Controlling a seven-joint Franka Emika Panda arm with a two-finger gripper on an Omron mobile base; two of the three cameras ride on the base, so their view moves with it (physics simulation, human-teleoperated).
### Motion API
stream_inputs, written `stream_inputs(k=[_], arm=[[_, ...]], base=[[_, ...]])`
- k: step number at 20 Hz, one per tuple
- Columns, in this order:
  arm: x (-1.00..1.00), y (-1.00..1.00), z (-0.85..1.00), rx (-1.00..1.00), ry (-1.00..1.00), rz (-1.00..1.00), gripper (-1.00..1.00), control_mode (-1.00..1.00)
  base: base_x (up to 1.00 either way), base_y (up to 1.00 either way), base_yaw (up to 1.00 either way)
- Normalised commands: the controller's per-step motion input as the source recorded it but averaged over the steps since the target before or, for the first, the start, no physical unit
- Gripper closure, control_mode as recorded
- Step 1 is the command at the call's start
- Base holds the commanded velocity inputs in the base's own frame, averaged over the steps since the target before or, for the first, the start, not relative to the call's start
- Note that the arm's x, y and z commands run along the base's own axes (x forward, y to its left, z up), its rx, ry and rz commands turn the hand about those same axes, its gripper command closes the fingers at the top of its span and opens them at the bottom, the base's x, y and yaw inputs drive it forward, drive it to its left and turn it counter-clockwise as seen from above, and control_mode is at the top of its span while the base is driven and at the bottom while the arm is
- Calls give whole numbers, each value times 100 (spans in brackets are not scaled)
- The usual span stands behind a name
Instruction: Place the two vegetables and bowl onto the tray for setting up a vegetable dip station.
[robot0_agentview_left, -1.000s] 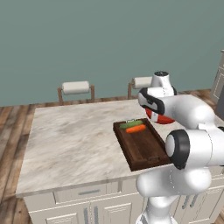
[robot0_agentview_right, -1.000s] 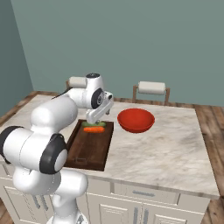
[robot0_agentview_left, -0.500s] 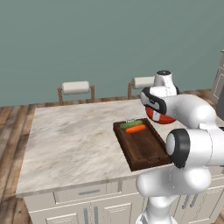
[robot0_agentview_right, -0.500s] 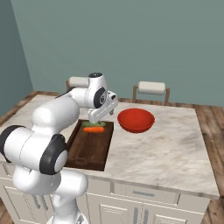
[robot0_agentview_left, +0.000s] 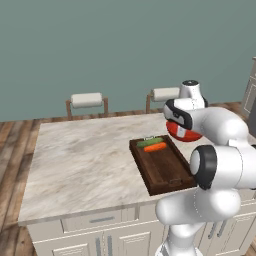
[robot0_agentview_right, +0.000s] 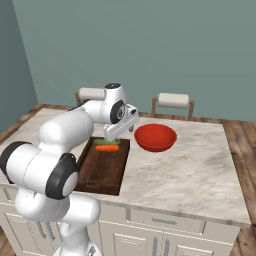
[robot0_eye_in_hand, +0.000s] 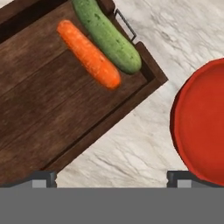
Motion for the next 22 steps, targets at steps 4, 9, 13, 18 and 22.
stream_inputs(k=[4,9,13,18,22], arm=[[0,-15,-3,0,0,-2,-100,-100],[0,-14,-12,0,0,-1,-100,-100],[0,-13,-15,0,0,0,-100,-100],[0,-11,-14,0,0,0,-100,-100],[0,-10,-16,0,0,0,-100,-100]], base=[[0,0,0],[0,0,0],[0,0,0],[0,0,0],[0,0,0]])
